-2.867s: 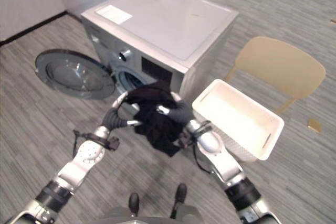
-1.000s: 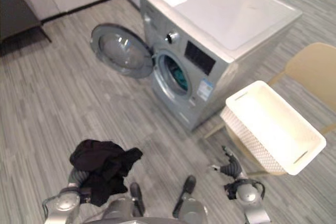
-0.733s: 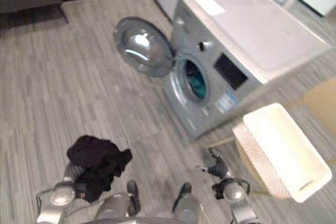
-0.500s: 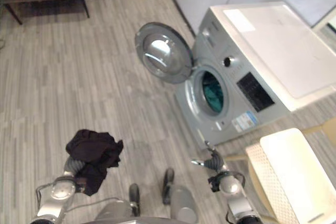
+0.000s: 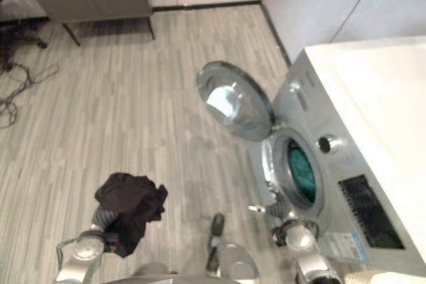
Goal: Grab the laundry basket,head to the washer,open it,put in the laundry and shut it.
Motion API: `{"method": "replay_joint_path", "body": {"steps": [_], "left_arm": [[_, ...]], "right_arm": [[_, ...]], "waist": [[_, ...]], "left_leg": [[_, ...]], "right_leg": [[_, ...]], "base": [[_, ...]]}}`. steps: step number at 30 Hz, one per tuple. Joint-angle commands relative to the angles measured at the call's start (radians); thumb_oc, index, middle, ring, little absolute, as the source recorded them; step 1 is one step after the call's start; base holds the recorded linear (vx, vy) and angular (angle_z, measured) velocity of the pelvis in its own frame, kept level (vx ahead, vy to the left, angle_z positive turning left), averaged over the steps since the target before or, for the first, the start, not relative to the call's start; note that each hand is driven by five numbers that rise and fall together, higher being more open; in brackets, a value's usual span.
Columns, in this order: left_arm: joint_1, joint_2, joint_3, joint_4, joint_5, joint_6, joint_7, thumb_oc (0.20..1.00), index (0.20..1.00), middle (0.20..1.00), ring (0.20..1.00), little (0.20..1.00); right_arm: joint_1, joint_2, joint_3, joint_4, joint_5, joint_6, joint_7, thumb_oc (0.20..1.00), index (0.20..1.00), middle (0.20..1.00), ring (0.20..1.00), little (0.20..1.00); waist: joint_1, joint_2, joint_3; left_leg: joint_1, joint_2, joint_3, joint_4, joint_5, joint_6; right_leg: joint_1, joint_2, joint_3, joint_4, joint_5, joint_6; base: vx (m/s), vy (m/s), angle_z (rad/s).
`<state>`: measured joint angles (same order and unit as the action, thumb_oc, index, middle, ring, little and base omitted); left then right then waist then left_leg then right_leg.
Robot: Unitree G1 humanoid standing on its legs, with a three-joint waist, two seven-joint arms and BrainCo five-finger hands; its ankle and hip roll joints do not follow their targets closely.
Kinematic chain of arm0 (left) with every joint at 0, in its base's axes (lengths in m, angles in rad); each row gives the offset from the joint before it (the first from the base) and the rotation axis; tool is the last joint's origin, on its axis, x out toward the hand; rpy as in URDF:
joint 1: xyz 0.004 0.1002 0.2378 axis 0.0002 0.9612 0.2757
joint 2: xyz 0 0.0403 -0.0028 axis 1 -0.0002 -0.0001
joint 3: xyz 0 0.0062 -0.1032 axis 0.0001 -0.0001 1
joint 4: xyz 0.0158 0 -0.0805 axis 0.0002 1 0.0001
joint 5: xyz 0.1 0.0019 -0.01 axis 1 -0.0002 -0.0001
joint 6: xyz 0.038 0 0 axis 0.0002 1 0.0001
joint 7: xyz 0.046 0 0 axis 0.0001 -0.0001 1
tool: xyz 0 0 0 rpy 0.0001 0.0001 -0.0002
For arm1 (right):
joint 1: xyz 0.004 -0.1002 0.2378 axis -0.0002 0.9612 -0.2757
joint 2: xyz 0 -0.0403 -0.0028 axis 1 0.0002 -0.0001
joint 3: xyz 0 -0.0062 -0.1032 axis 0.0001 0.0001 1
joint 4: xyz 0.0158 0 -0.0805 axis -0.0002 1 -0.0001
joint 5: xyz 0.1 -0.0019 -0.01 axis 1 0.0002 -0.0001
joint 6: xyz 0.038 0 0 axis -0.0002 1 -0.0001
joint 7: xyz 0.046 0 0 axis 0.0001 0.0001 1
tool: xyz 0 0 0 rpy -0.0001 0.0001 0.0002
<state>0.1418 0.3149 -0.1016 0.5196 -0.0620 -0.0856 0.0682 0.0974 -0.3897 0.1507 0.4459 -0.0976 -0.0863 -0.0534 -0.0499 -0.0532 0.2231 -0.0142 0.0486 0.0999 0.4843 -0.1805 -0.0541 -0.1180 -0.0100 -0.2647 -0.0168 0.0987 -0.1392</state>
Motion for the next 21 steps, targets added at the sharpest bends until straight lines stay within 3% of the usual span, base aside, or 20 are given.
{"method": "replay_joint_path", "body": {"steps": [1, 4, 7, 8, 9, 14, 17, 19, 21], "left_arm": [[-0.038, 0.036, -0.021, -0.068, 0.029, -0.048, 0.002, 0.2, 0.2, 0.2, 0.2, 0.2], [-0.036, 0.043, -0.03, -0.081, 0.03, -0.05, 0.0, 0.2, 0.2, 0.2, 0.2, 0.2], [-0.023, 0.047, -0.038, -0.081, 0.041, -0.042, -0.004, 0.2, 0.2, 0.2, 0.2, 0.2], [-0.023, 0.047, -0.038, -0.081, 0.041, -0.042, -0.004, 0.2, 0.2, 0.2, 0.2, 0.2], [-0.01, 0.05, -0.047, -0.089, 0.046, -0.045, -0.021, 0.2, 0.2, 0.2, 0.2, 0.2], [-0.028, 0.087, -0.05, -0.101, 0.063, -0.043, -0.02, 0.2, 0.2, 0.2, 0.2, 0.2], [-0.038, 0.099, -0.044, -0.104, 0.069, -0.045, -0.012, 0.2, 0.2, 0.2, 0.2, 0.2], [-0.046, 0.108, -0.036, -0.109, 0.069, -0.046, -0.001, 0.2, 0.2, 0.2, 0.2, 0.2], [-0.04, 0.108, -0.023, -0.108, 0.067, -0.045, 0.006, 0.2, 0.2, 0.2, 0.2, 0.2]], "right_arm": [[0.011, -0.033, -0.018, -0.009, 0.033, -0.019, -0.023, 1.0, 1.0, 1.0, 1.0, 1.0], [0.003, -0.038, -0.018, 0.002, 0.04, -0.024, -0.029, 1.0, 1.0, 1.0, 1.0, 1.0], [0.0, -0.035, -0.023, 0.021, 0.033, -0.018, -0.037, 1.0, 1.0, 1.0, 1.0, 1.0], [0.0, -0.035, -0.023, 0.02, 0.033, -0.017, -0.037, 1.0, 1.0, 1.0, 1.0, 1.0], [0.017, -0.026, -0.025, 0.023, 0.029, -0.022, -0.026, 1.0, 1.0, 1.0, 1.0, 1.0], [-0.003, -0.01, -0.022, 0.024, 0.029, -0.015, -0.031, 1.0, 1.0, 1.0, 1.0, 1.0], [-0.022, -0.004, -0.014, 0.023, 0.022, -0.011, -0.033, 1.0, 1.0, 1.0, 1.0, 1.0], [-0.045, 0.001, 0.0, 0.021, 0.015, -0.012, -0.035, 1.0, 1.0, 1.0, 1.0, 1.0], [-0.05, 0.008, 0.012, 0.009, 0.006, -0.011, -0.03, 1.0, 1.0, 1.0, 1.0, 1.0]], "waist": [[-0.005, -0.039, 0.001], [0.011, -0.046, 0.006], [0.032, -0.032, 0.007], [0.032, -0.033, 0.006], [0.015, -0.024, -0.01], [0.007, -0.03, 0.0], [0.013, -0.033, 0.004], [0.022, -0.037, 0.01], [0.032, -0.041, 0.009]], "left_leg": [[-0.087, -0.014, 0.009, -0.116, 0.03, 0.036], [-0.142, -0.038, -0.058, -0.219, 0.061, 0.025], [-0.165, -0.052, -0.165, -0.338, 0.135, 0.009], [-0.166, -0.053, -0.164, -0.342, 0.141, 0.009], [-0.135, -0.042, -0.146, -0.371, 0.142, 0.013], [-0.113, -0.038, -0.052, -0.371, 0.127, 0.047], [-0.101, -0.031, -0.003, -0.375, 0.113, 0.058], [-0.084, -0.018, 0.058, -0.376, 0.098, 0.063], [-0.052, -0.006, 0.115, -0.393, 0.088, 0.06]], "right_leg": [[0.039, -0.047, 0.062, 0.04, -0.125, 0.193], [0.057, -0.04, 0.119, 0.035, -0.129, 0.201], [0.081, -0.009, 0.201, 0.049, -0.146, 0.208], [0.078, -0.01, 0.201, 0.048, -0.144, 0.208], [0.082, -0.017, 0.217, 0.056, -0.148, 0.218], [0.033, -0.036, 0.286, 0.112, -0.134, 0.247], [0.008, -0.039, 0.296, 0.138, -0.128, 0.257], [-0.022, -0.052, 0.254, 0.167, -0.115, 0.272], [-0.042, -0.082, 0.147, 0.18, -0.107, 0.279]], "base": [[0.17, 0.025, -0.5], [0.15, 0.075, -0.58], [0.17, 0.148, -0.98], [0.23, 0.262, -1.52], [0.13, 0.155, -1.25], [0.05, 0.211, -0.82], [0.0, 0.127, -0.82], [0.01, 0.112, -1.02], [0.04, 0.067, -1.23]]}}
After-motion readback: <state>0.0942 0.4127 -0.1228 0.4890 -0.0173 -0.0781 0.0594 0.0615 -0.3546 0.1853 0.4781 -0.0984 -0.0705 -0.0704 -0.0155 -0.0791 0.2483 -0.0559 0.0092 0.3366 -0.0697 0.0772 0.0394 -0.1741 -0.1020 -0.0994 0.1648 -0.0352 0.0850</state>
